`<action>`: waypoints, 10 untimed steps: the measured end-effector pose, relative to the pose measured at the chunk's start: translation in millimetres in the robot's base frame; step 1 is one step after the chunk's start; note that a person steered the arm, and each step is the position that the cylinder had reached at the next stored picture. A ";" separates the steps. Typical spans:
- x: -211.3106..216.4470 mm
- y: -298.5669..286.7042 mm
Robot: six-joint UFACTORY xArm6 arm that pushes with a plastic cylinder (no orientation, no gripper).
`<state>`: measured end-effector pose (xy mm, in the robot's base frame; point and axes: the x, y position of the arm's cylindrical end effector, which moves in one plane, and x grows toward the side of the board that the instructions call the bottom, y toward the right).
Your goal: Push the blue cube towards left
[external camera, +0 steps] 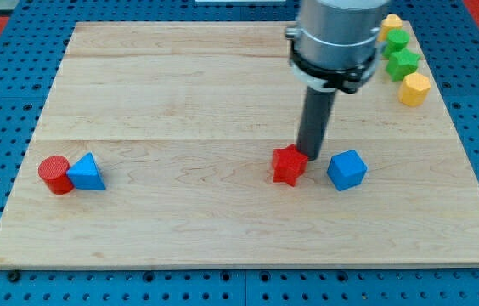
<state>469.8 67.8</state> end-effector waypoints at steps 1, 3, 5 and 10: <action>3.4 -18.3; 28.6 28.5; 45.6 63.0; 57.1 161.0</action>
<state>526.9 228.8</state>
